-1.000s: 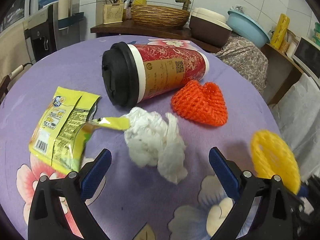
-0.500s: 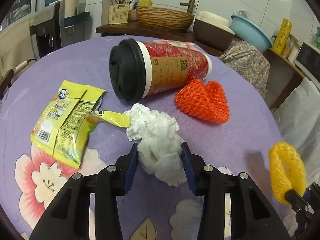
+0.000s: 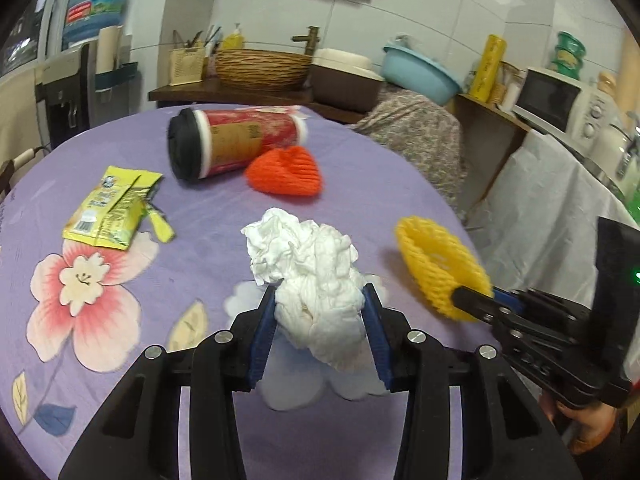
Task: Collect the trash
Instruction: 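Grasp the white tissue with the left tool while the right tool grasps the yellow foam net, then carry both to the black bin, right tool releases net while left releases tissue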
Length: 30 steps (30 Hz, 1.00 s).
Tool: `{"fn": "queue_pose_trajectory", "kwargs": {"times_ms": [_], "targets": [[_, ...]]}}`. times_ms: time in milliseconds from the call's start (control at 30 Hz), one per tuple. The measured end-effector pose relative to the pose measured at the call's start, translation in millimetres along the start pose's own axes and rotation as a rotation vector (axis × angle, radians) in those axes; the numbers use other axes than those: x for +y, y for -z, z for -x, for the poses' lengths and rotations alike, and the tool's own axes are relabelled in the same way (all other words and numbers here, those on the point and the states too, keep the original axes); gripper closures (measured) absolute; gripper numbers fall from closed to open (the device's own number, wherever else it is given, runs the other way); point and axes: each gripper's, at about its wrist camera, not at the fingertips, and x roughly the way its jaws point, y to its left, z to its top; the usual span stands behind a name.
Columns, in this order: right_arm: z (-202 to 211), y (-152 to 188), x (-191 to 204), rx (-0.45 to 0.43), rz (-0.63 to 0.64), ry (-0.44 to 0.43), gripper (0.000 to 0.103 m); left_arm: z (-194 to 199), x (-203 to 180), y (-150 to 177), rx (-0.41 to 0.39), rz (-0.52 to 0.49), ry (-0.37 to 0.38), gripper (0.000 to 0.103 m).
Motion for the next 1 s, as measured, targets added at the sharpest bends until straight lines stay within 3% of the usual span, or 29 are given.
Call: {"fn": "queue_pose_trajectory", "kwargs": {"times_ms": [300,633,833,1000], "targets": [[26.7,14.5,-37.2,-0.036,-0.073,0.062,0.085,-2.9,-76.5,6.4,-0.004,-0.134,0.12,0.061],[56.5,38.4,-117.9,-0.071,-0.226,0.223,0.085,-36.5,-160.7,2.8,0.029,-0.281,0.235,0.061],[56.6,57.8,-168.4,-0.036,-0.295,0.317,0.085,-48.7,-198.5,2.6,0.041,-0.346,0.287,0.061],[34.1,76.7,-200.1,0.039,-0.346,0.331,0.085,-60.4,-202.5,-2.6,0.059,-0.337,0.297,0.061]]}}
